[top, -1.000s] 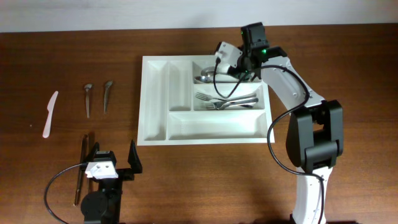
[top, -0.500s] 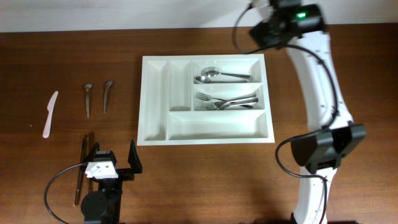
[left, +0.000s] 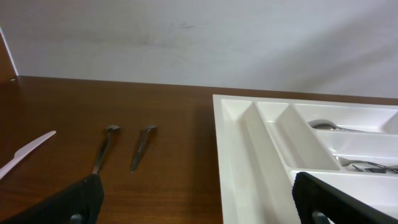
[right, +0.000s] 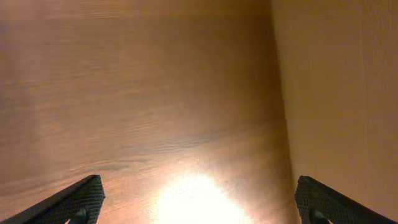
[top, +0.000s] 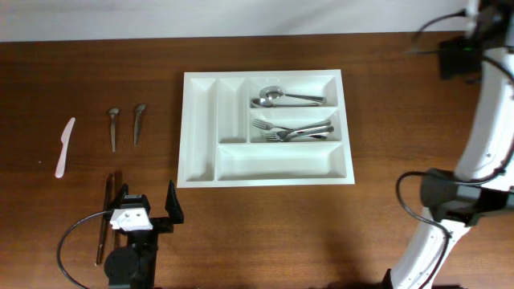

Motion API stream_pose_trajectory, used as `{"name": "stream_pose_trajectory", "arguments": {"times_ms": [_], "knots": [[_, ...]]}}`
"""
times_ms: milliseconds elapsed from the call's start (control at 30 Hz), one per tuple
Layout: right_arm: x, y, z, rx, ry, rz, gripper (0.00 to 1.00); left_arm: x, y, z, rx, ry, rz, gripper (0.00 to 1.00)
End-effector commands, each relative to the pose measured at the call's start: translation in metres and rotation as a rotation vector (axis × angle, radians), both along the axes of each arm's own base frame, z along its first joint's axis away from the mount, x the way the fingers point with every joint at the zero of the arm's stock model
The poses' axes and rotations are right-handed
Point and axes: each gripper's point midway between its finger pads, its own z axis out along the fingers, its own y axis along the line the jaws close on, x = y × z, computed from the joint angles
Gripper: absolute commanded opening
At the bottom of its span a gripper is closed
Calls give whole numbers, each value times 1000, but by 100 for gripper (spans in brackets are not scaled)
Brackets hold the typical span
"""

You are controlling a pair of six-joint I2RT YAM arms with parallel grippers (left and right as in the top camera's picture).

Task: Pack container
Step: 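Retract the right gripper to the right side of the table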

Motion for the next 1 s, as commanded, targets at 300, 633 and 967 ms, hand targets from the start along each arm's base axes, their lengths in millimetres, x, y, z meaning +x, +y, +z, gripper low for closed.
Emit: {"name": "stream_pose_trajectory", "arguments": {"times_ms": [300, 633, 967], "knots": [[-51, -101, -68, 182, 57, -318, 99, 0, 0, -1, 8, 0, -4, 99], [-40, -119, -133, 225, 97, -269, 99, 0, 0, -1, 8, 0, -4, 99], [-28, -107, -148, 305, 69, -215, 99, 0, 0, -1, 8, 0, -4, 99]]}}
